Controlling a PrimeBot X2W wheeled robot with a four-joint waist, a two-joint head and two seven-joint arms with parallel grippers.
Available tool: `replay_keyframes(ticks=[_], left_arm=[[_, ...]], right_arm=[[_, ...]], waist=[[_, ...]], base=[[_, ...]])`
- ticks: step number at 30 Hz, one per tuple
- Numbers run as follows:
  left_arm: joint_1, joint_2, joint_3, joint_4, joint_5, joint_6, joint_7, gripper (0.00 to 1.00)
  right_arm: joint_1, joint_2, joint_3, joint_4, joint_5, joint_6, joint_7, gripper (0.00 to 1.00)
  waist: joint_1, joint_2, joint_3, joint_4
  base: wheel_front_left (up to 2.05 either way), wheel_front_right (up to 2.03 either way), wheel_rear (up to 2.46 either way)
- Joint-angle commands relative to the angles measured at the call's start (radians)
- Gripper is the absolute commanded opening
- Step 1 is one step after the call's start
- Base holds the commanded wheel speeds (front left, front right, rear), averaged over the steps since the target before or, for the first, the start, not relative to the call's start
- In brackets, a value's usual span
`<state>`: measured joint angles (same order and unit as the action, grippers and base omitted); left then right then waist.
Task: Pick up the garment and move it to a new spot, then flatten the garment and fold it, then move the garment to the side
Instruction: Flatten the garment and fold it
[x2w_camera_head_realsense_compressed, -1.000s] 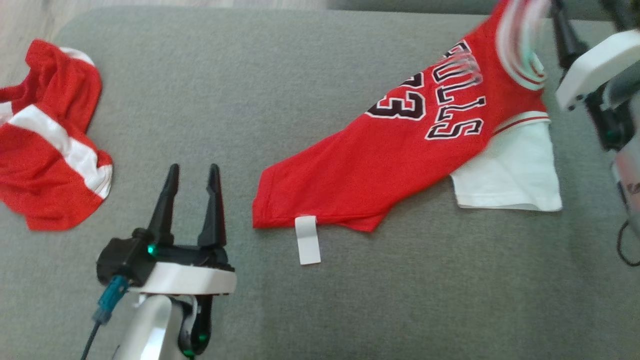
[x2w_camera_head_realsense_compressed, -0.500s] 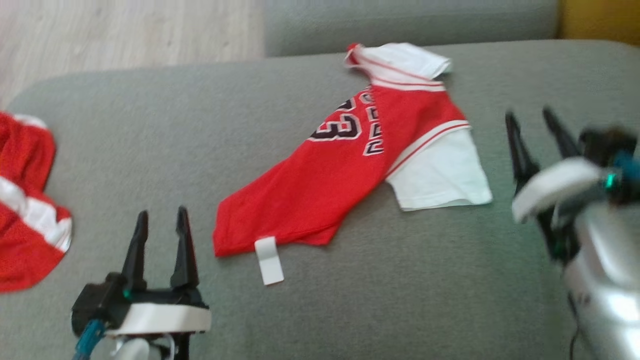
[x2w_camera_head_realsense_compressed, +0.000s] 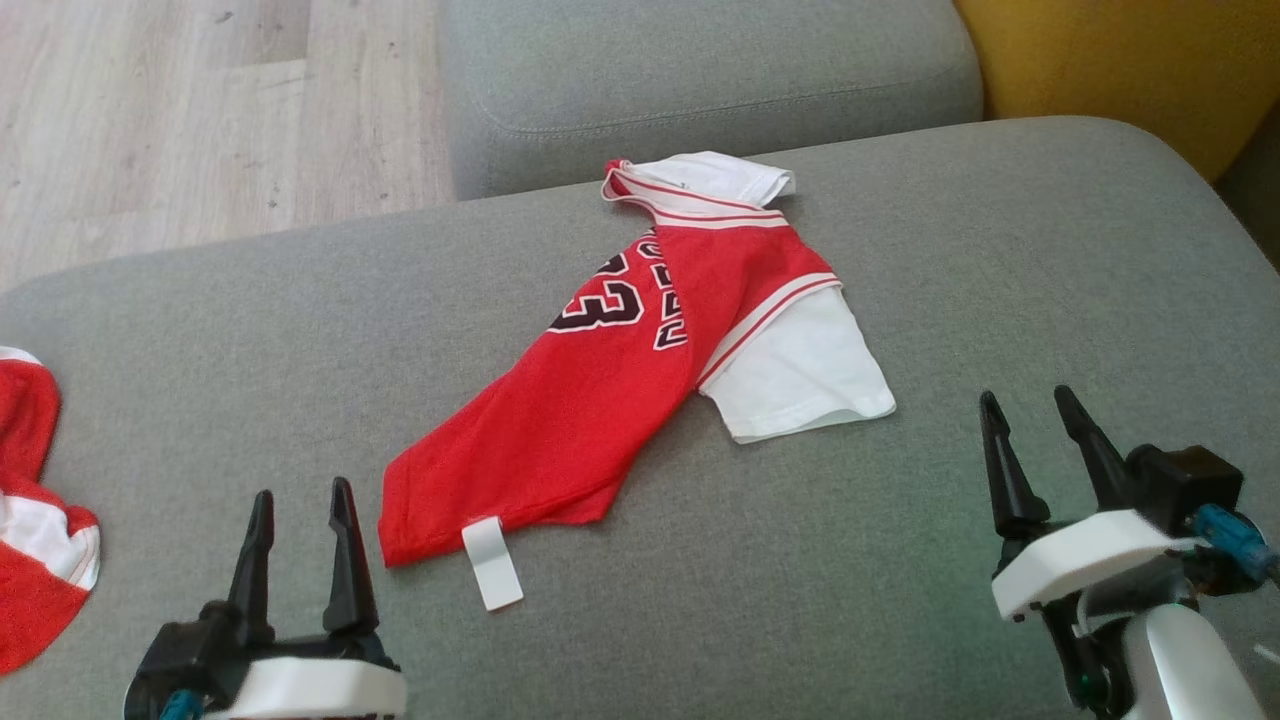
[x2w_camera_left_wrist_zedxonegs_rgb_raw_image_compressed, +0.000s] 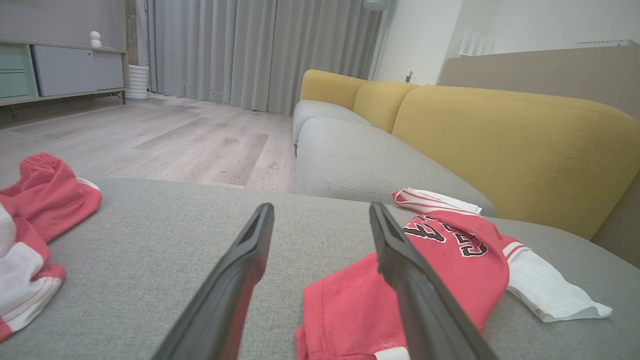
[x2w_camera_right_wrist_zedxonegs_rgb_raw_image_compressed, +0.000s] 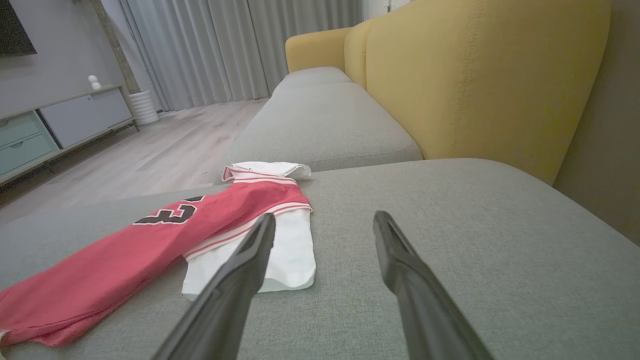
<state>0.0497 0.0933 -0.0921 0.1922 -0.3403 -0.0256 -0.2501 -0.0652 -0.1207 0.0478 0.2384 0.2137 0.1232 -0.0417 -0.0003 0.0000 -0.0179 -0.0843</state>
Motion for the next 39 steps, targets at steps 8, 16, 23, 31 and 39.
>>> replay_keyframes(ticks=[8, 16, 23, 31, 39], left_arm=[[-0.026, 0.015, 0.025, -0.028, 0.002, 0.013, 0.0, 1.0], [-0.029, 0.018, 0.014, -0.041, 0.002, 0.018, 0.01, 1.0], [-0.039, 0.001, -0.055, -0.039, 0.027, 0.028, 0.053, 1.0], [-0.121, -0.028, -0.095, 0.151, 0.009, 0.072, 0.103, 1.0], [-0.262, -0.038, -0.104, 0.392, -0.027, 0.099, 0.062, 1.0]], right_arm=[[0.007, 0.028, -0.005, -0.148, -0.028, 0.008, 0.061, 1.0], [0.023, 0.035, -0.01, -0.174, -0.034, 0.008, 0.085, 1.0], [0.019, 0.033, -0.002, -0.186, -0.03, 0.008, 0.095, 1.0], [-0.001, 0.034, 0.013, -0.194, -0.023, 0.008, 0.093, 1.0], [-0.045, 0.029, 0.041, -0.183, -0.011, 0.008, 0.083, 1.0]], waist=[[0.0003, 0.0, 0.005, -0.001], [0.0003, 0.0, 0.011, 0.01], [0.0003, 0.0, 0.028, 0.023], [0.0003, 0.0, 0.078, 0.022], [0.0003, 0.0, 0.138, -0.005]], base=[[0.0, 0.0, 0.0], [0.0, 0.0, 0.0], [0.0, 0.0, 0.0], [0.0, 0.0, 0.0], [0.0, 0.0, 0.0]])
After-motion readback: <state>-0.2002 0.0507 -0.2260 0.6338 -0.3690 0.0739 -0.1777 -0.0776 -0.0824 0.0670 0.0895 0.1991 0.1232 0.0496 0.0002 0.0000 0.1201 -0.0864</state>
